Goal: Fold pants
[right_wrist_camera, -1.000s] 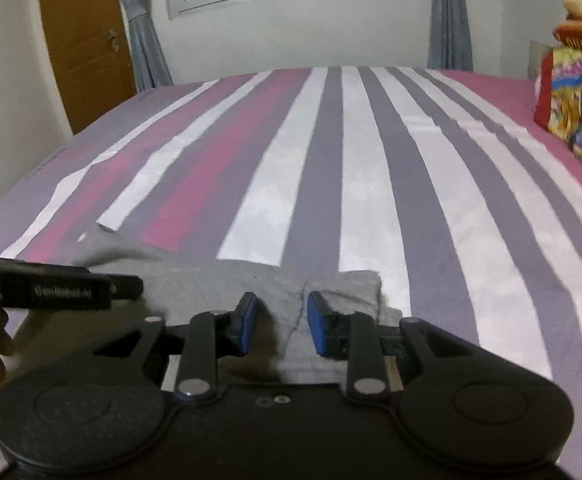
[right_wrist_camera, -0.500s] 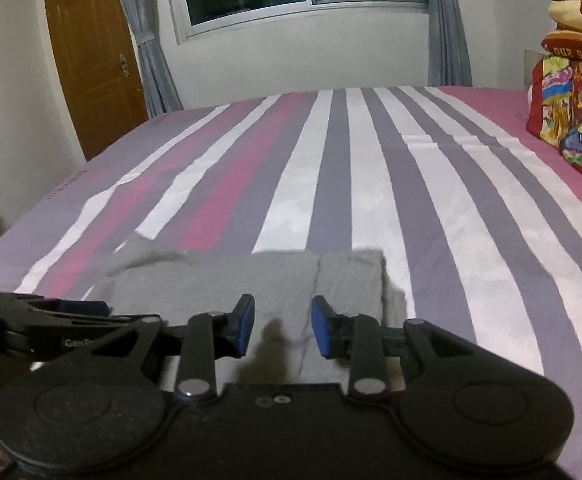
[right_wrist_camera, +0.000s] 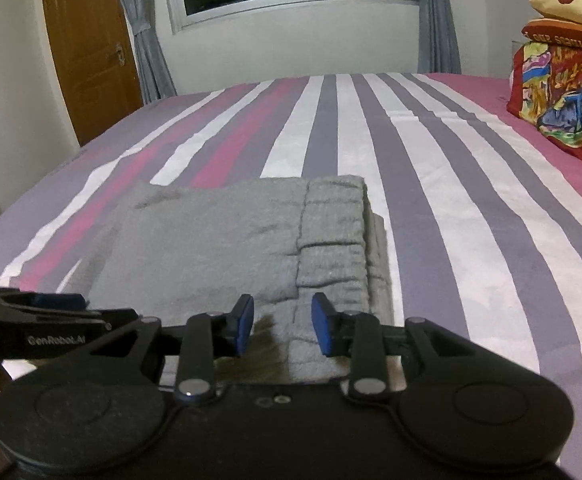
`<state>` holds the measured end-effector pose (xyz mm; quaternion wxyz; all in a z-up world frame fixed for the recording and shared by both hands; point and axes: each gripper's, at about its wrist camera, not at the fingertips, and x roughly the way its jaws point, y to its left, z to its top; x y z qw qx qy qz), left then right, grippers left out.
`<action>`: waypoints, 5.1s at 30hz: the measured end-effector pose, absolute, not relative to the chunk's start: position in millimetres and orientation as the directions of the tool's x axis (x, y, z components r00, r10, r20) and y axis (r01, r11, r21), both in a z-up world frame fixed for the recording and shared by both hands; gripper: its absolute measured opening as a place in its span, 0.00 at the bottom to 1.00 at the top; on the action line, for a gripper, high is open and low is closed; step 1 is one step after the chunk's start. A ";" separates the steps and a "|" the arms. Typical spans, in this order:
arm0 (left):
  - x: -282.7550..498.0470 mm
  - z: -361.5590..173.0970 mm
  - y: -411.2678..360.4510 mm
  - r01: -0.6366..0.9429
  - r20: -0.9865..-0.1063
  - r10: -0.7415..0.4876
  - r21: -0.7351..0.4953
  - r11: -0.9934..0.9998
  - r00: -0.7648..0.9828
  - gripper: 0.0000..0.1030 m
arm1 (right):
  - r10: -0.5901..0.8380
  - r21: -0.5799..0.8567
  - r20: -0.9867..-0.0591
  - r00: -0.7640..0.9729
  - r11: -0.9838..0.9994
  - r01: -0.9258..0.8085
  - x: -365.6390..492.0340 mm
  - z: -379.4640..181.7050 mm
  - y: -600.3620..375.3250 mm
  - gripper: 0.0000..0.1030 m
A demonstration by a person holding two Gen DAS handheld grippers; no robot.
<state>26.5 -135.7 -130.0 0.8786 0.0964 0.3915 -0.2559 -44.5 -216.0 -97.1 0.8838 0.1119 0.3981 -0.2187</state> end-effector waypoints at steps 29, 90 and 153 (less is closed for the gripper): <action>-6.8 -108.2 -97.2 0.499 -0.687 -0.410 -0.080 0.863 0.600 0.66 | -0.290 0.088 -0.780 0.555 0.827 0.555 -86.1 -94.4 -222.1 0.43; 106.1 -172.5 -93.7 0.421 -0.726 -0.629 -0.496 0.760 0.279 0.54 | 0.140 0.589 -0.744 0.653 0.599 0.542 -62.5 -144.5 -321.0 0.52; 229.9 -64.4 -181.5 0.472 -0.592 -0.579 -0.346 0.811 0.560 0.25 | 0.074 0.658 -0.528 0.846 0.665 0.353 83.9 -84.0 -366.6 0.50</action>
